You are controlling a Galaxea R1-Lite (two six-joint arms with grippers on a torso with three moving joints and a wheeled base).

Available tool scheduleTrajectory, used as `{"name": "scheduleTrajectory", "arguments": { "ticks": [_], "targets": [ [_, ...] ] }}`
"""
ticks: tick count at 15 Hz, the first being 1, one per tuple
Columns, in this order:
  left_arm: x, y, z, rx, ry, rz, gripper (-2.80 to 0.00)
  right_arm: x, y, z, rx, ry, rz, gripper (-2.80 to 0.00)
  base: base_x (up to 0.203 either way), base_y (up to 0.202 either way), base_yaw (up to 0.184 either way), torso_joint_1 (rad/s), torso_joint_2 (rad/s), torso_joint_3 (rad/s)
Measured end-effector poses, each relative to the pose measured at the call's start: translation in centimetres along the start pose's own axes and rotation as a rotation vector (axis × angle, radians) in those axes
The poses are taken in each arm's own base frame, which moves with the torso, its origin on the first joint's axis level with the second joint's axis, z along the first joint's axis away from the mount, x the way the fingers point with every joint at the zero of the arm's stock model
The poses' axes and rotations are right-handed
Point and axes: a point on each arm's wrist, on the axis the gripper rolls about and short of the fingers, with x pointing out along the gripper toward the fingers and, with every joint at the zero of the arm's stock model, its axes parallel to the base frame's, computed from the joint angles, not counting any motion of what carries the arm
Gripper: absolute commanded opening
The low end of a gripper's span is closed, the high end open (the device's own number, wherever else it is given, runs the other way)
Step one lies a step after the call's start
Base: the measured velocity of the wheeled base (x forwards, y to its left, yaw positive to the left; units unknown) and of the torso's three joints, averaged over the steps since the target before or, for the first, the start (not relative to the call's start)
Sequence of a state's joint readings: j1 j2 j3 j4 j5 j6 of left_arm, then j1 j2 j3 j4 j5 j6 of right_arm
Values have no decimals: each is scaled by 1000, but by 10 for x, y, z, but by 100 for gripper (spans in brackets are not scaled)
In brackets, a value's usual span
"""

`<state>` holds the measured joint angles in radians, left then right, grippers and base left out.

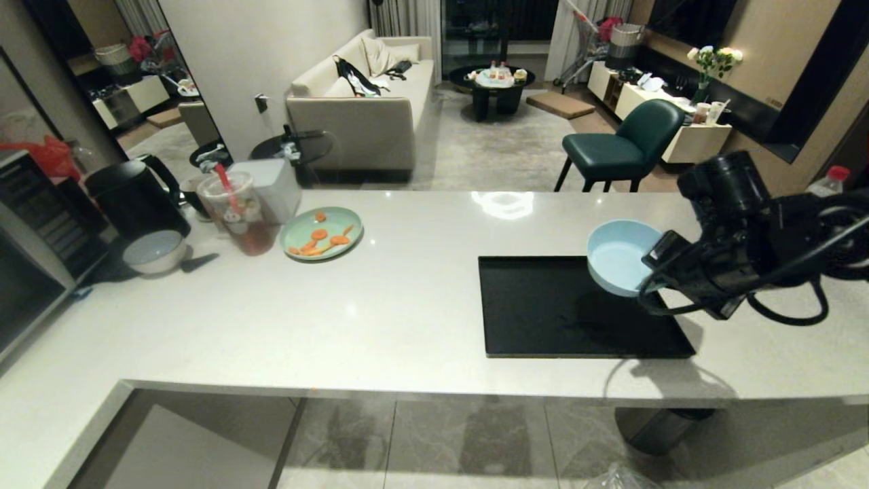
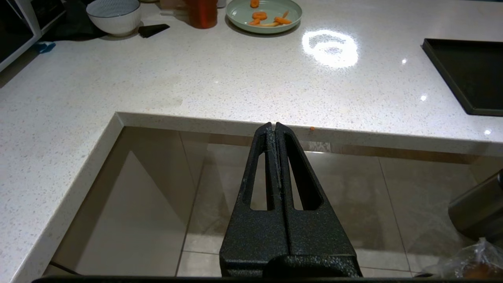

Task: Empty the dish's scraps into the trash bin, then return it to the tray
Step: Put the bowl back to the table

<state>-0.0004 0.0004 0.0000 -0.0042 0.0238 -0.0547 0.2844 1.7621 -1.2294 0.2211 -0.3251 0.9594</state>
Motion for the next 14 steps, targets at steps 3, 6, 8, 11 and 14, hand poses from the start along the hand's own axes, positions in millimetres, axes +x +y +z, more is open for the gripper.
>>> {"name": "scheduleTrajectory", "arguments": {
  "ticks": [3, 6, 8, 11, 14],
  "targets": [
    [0, 0, 0, 0, 0, 0, -280, 21, 10, -14, 29, 35, -19, -280, 0, 0, 0, 0, 0, 0],
    [0, 0, 0, 0, 0, 0, -280, 42, 12, -31, 64, 72, -58, -280, 0, 0, 0, 0, 0, 0],
    [0, 0, 0, 0, 0, 0, -280, 55, 13, -40, 92, 89, -84, -280, 0, 0, 0, 0, 0, 0],
    [0, 0, 0, 0, 0, -1, -280, 70, 17, -44, 159, 91, -99, -280, 0, 0, 0, 0, 0, 0],
    [0, 0, 0, 0, 0, 0, -280, 76, 24, -42, 187, 85, -90, -280, 0, 0, 0, 0, 0, 0]
  ]
}}
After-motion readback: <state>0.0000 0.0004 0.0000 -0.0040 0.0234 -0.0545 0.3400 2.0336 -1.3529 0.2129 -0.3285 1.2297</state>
